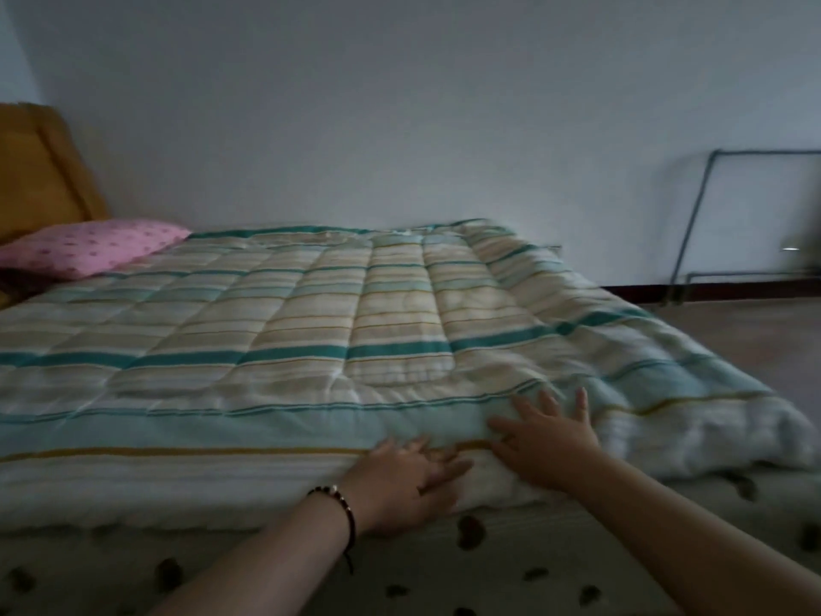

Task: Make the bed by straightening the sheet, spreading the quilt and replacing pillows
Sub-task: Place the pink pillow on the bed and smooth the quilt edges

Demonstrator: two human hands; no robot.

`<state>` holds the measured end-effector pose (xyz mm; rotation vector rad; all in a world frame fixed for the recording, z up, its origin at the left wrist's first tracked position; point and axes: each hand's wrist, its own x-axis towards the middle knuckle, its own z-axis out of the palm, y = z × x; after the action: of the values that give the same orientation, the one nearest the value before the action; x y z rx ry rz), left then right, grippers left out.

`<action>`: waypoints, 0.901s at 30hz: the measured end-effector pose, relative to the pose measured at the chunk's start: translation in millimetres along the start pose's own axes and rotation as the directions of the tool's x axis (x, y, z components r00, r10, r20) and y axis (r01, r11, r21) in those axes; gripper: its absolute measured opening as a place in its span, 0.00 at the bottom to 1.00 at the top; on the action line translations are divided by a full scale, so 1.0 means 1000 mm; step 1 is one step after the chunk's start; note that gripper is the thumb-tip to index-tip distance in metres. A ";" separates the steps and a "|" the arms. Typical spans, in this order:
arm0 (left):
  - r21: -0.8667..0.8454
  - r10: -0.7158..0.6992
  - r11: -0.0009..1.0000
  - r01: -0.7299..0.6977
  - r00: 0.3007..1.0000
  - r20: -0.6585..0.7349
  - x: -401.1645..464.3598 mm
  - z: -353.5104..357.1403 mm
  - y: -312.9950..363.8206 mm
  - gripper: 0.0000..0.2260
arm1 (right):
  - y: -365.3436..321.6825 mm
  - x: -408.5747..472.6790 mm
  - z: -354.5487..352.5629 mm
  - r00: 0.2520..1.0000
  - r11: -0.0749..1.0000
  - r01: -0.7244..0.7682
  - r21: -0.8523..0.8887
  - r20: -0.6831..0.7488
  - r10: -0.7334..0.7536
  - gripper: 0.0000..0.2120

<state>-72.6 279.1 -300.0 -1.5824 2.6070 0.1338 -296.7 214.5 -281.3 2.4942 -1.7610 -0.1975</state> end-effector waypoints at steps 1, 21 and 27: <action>-0.015 0.031 0.999 -0.031 1.000 0.005 0.004 0.003 0.002 0.24 | 0.009 -0.002 0.001 1.000 1.000 -0.005 -0.009 -0.003 0.005 0.25; 0.089 -0.050 0.993 0.072 0.972 -0.230 0.255 -0.037 0.287 0.27 | 0.312 -0.052 0.035 0.955 0.822 -0.270 0.501 0.033 0.294 0.21; 0.003 -0.074 0.997 0.080 0.933 -0.351 0.256 -0.043 0.296 0.10 | 0.329 -0.029 0.018 0.904 0.515 -0.391 0.763 0.215 0.369 0.12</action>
<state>-453.9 184.8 -280.2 -1.8496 2.7814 -0.1967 -615.1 131.6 -250.6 2.3981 -2.8246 0.7834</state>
